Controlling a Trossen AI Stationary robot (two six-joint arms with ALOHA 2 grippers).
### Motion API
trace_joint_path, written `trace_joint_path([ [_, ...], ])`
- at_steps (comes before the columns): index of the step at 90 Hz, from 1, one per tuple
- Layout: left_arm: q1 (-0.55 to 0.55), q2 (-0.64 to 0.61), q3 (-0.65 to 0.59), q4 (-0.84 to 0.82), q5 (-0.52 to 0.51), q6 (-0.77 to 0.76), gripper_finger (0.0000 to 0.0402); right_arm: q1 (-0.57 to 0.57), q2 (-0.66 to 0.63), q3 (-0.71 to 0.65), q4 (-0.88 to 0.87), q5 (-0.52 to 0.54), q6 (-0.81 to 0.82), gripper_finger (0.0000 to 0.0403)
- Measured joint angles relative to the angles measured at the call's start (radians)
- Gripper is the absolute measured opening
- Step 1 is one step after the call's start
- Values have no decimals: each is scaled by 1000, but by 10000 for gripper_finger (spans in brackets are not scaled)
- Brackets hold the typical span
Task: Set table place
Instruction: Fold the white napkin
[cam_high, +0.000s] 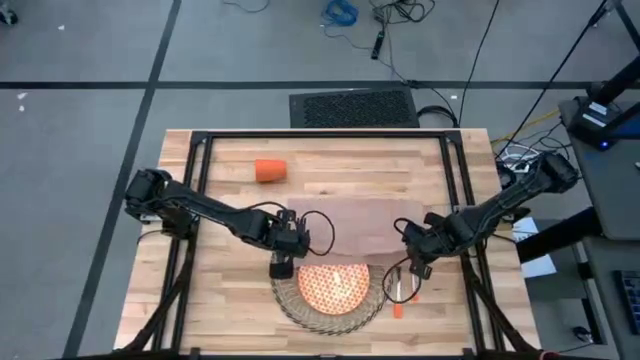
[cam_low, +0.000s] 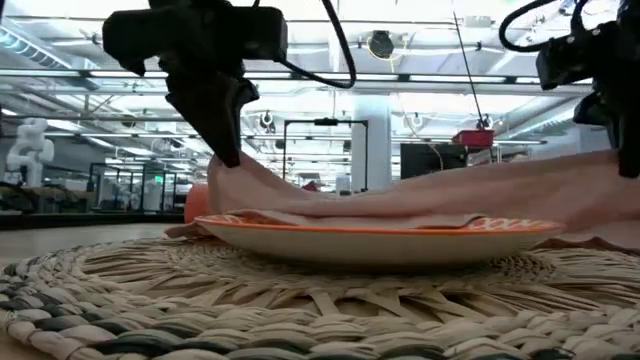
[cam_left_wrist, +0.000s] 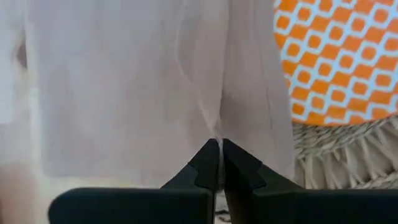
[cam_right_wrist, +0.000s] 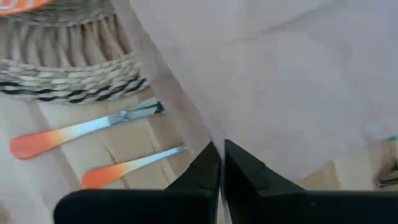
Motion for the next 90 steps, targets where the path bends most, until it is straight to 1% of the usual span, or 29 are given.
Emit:
trace_joint_path([
  [13, -19, 0, 0, -1, 3, -8, 0, 25, 0, 0, 40, 0, 1, 5],
  [25, -32, 0, 0, -3, 22, -25, 7, 34, 0, 0, 42, 1, 10, 27],
  [43, -54, 0, 0, -7, 21, -46, 50, 38, 0, 0, 37, 6, 33, 76],
  [59, -71, 0, -3, -16, 10, -64, 90, 39, 0, 1, 36, 6, 48, 106],
  [75, -88, 0, -19, -22, -9, -82, 116, 60, 0, 1, 38, 13, 58, 121],
  [81, -92, 0, -22, -28, -34, -86, 122, 65, 0, 1, 39, 33, 58, 122],
  [90, -93, 0, -22, -27, -53, -83, 126, 65, 0, 1, 38, 35, 72, 123],
])
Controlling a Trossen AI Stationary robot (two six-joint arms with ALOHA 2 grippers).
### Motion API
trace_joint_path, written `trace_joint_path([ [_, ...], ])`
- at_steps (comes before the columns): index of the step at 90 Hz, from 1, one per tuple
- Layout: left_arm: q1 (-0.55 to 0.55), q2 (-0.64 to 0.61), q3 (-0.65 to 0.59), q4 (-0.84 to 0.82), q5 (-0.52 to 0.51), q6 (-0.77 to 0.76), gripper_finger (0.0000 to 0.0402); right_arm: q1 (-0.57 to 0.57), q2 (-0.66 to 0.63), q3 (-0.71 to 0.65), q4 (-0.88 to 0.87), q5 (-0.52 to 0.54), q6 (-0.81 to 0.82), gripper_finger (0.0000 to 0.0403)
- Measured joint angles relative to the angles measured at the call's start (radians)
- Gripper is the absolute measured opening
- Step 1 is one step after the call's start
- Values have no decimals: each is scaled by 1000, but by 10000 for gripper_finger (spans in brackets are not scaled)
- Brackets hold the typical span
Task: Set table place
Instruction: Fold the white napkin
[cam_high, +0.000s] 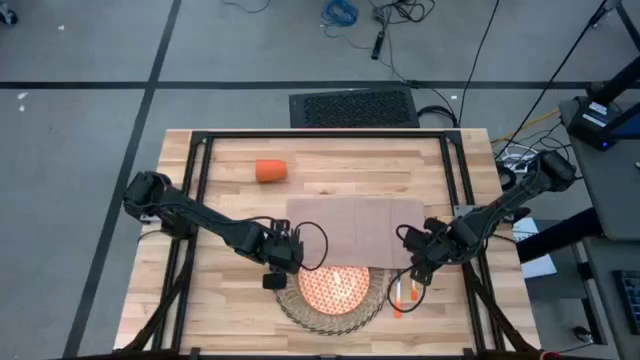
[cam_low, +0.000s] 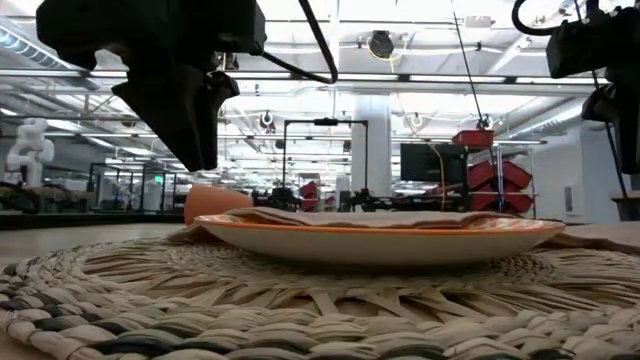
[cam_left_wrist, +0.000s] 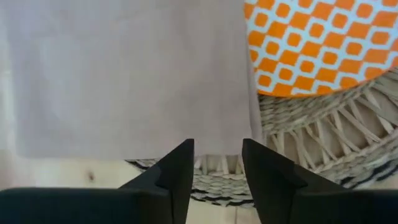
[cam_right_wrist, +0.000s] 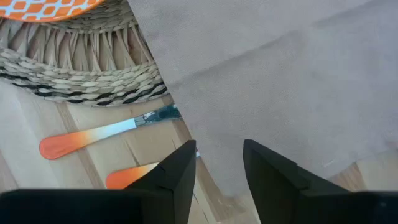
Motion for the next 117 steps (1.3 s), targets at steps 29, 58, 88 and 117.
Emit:
trace_joint_path([
  [29, 0, 0, 0, 0, -3, -21, 126, 5, 0, 0, 2, 3, 10, 123],
  [58, -1, 0, 0, 8, -3, -24, 126, 5, 0, 0, 7, 3, 31, 123],
  [88, -2, 0, 0, 8, -2, -47, 126, 5, 0, 0, 19, 28, 35, 123],
  [117, -2, 0, 0, 8, -1, -52, 126, 5, 0, 0, 30, 29, 35, 123],
])
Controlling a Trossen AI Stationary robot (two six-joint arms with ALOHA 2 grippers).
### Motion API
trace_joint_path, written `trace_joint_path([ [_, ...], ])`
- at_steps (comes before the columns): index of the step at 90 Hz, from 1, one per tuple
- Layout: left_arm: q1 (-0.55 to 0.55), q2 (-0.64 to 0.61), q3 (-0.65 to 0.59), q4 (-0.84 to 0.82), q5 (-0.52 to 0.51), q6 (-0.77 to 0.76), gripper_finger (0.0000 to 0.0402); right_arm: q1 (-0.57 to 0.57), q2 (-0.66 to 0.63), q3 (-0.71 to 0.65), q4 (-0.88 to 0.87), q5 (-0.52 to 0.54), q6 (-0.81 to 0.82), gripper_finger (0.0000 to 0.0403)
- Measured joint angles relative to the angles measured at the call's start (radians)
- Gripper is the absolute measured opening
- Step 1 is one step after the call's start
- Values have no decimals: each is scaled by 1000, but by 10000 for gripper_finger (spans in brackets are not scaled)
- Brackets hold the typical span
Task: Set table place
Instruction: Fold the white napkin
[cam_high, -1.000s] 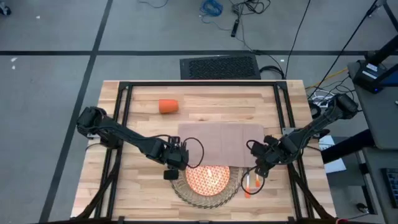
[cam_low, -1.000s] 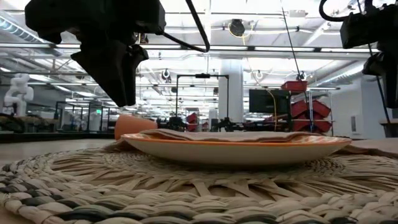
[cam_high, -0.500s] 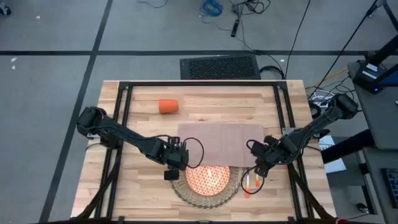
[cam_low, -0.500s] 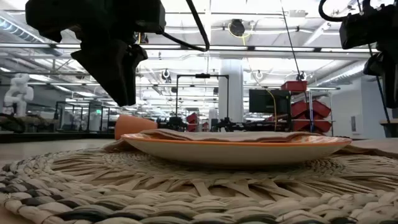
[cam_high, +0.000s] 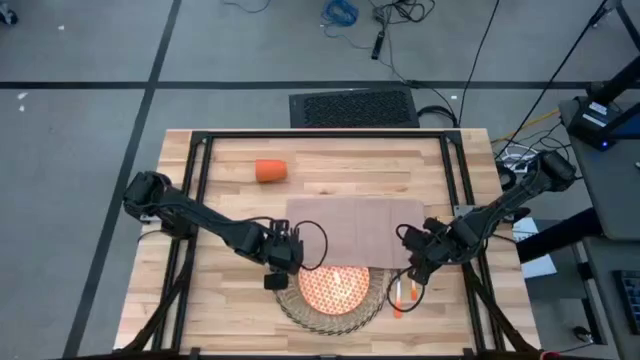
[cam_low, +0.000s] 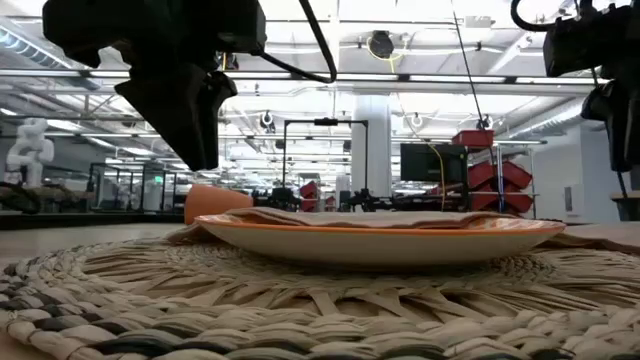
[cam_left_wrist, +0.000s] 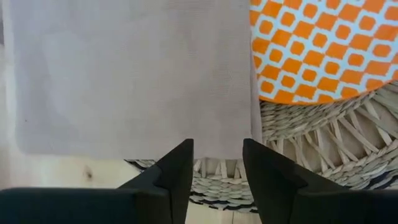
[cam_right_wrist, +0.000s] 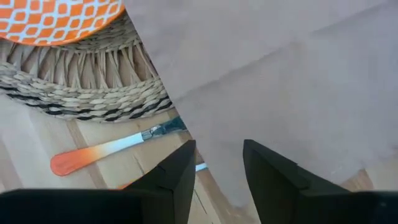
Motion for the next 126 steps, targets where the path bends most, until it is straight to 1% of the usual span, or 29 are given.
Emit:
trace_joint_path([
  [28, 0, 0, 0, 0, -1, -21, 126, -1, 0, 0, 30, 56, -3, 123],
  [126, 1, 0, 1, 18, -4, -21, 126, 0, 0, 0, 103, 48, -31, 123],
])
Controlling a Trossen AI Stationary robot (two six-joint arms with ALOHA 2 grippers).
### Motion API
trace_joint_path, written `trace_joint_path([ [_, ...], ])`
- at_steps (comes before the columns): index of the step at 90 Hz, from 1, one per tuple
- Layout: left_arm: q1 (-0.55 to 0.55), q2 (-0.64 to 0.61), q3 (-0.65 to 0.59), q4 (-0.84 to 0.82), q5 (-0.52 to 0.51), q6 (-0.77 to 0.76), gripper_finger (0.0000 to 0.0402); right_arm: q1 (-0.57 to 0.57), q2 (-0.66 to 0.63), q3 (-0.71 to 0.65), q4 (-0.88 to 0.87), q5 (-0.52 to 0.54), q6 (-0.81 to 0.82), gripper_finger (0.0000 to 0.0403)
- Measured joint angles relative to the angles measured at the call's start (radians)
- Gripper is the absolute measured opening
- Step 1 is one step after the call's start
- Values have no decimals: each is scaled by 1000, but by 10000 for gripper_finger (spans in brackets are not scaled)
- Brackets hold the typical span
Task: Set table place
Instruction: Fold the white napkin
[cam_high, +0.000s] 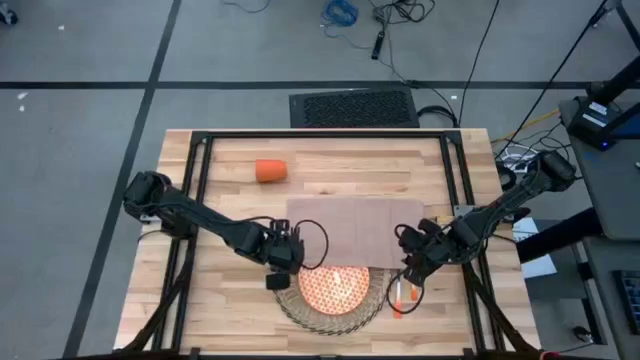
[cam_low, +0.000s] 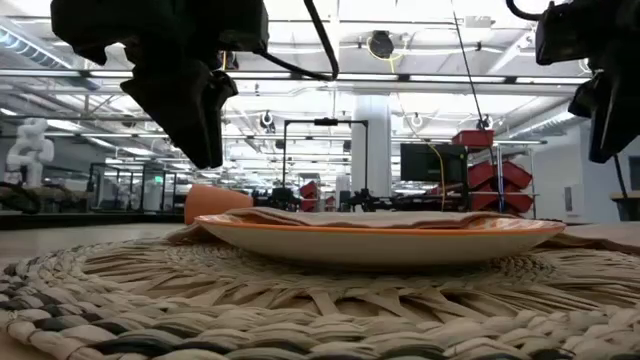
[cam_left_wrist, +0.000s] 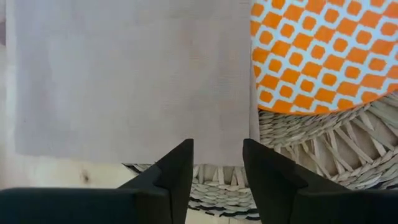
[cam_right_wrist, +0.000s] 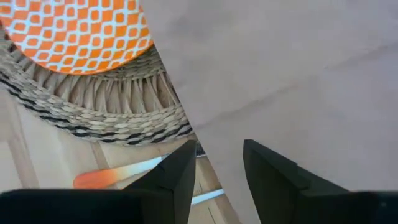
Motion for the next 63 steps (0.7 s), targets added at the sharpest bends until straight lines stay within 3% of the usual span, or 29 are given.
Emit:
trace_joint_path([
  [63, 0, 0, 0, -2, 1, 0, 126, 0, 0, 0, 55, -1, 0, 123],
])
